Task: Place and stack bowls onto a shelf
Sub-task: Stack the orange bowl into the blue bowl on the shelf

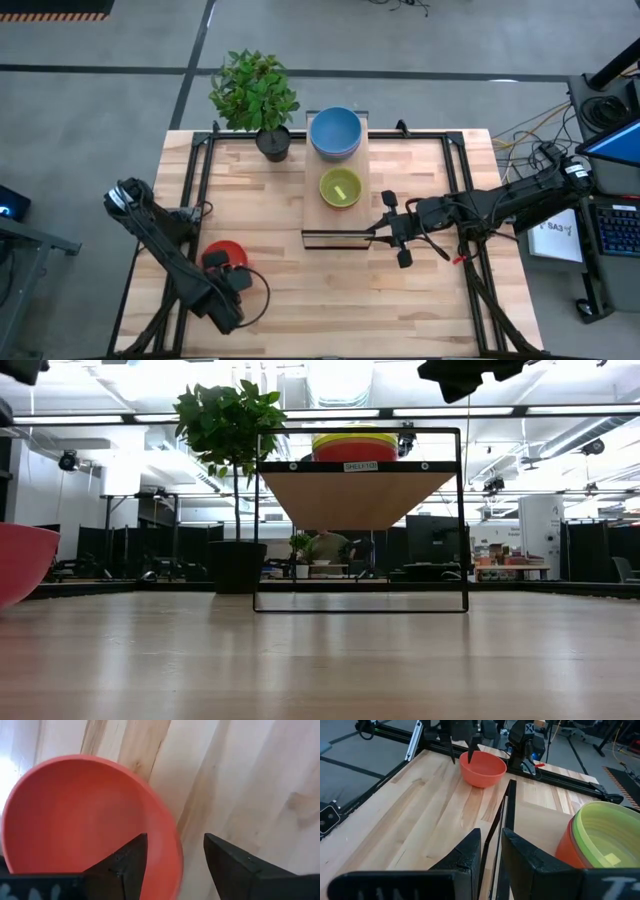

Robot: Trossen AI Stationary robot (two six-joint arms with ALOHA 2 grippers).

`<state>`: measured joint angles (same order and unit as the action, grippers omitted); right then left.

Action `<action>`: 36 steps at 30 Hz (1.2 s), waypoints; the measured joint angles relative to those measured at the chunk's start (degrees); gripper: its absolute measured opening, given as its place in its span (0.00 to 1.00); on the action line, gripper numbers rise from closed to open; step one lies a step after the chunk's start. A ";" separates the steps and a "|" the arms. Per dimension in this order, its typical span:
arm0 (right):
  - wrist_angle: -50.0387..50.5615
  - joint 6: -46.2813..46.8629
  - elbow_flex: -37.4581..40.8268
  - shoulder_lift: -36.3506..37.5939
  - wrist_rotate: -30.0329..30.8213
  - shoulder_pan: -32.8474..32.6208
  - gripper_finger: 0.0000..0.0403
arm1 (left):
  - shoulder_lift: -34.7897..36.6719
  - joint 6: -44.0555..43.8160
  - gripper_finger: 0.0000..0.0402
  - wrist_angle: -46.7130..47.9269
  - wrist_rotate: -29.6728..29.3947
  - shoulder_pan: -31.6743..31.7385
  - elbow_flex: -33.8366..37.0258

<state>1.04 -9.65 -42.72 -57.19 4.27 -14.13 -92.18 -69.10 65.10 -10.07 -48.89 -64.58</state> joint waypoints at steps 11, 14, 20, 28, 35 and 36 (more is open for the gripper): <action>-0.02 0.09 0.00 0.00 0.01 0.00 0.17 | -3.59 -0.82 0.39 -1.86 -0.04 -0.45 4.19; -0.04 0.05 -0.01 0.00 0.02 0.00 0.17 | -3.65 -2.12 0.36 -2.14 -0.04 -0.45 4.94; -0.04 0.04 -0.02 0.00 0.02 0.00 0.17 | -3.65 -3.34 0.14 -2.94 0.31 -0.43 5.20; -0.04 0.80 -0.02 0.00 -0.17 0.00 0.17 | -3.63 -0.56 0.00 -2.23 1.58 -0.43 -1.59; 0.00 4.08 -0.02 0.00 -5.49 -0.93 0.17 | -3.63 8.29 0.00 6.97 -11.10 0.24 -16.72; 0.00 4.41 -0.02 0.00 -5.82 -1.52 0.17 | -3.63 10.10 0.00 8.50 -13.63 0.70 -19.11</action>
<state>1.04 -5.24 -42.74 -57.19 -1.55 -15.65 -95.81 -59.01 73.61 -23.70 -48.19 -83.69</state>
